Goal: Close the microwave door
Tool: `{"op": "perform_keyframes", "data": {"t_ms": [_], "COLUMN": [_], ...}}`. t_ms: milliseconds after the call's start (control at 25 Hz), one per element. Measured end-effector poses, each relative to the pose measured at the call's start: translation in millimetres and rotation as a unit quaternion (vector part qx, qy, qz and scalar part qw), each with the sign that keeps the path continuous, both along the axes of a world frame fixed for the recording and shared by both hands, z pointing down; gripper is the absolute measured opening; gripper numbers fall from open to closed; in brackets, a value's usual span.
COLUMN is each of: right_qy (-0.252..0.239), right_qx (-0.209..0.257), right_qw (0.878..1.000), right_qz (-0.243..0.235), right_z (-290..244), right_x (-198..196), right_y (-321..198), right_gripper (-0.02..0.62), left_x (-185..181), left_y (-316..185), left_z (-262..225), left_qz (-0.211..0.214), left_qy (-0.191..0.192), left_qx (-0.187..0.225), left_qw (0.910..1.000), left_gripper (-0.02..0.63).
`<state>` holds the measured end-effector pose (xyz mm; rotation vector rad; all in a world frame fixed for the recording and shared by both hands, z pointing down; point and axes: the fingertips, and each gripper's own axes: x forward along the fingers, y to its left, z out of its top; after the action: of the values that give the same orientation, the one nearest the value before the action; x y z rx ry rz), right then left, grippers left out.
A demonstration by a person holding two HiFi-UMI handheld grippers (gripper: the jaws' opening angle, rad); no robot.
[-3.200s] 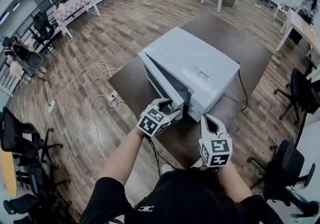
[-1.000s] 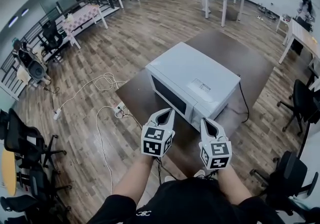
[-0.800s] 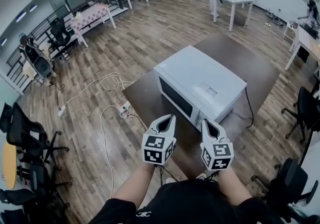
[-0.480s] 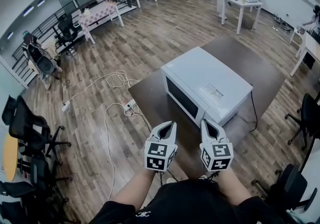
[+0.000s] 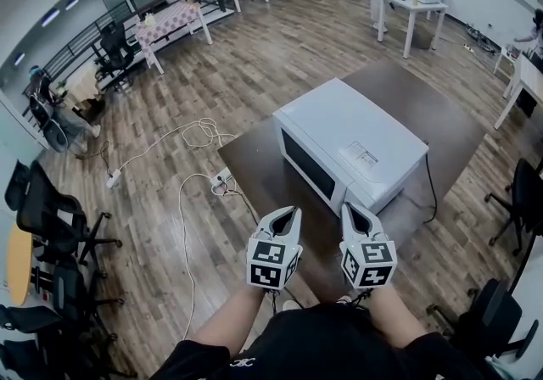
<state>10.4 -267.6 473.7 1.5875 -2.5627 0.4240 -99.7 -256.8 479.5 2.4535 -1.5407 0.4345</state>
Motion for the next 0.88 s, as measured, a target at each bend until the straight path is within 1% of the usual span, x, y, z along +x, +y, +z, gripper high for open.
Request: {"op": "perform_keyframes", "data": {"t_ms": [520,880], "right_qy": [0.003,0.001], "right_qx": [-0.003,-0.002], "right_qw": [1.0,1.0], "right_qz": [0.005,0.003], "right_z": [3.9,4.4], "right_x": [9.2,14.4], "right_y": [1.8,-0.1], "right_gripper": [0.008,0.008], "left_x": [10.2,9.7], "left_y": [1.6,-6.9], "left_z": [6.8,4.9], "left_qz": [0.005,0.004], "left_qy": [-0.007,-0.017], "left_qx": [-0.007,-0.001], "left_qw": [0.9999,0.9998], "left_gripper": [0.012,0.011]}}
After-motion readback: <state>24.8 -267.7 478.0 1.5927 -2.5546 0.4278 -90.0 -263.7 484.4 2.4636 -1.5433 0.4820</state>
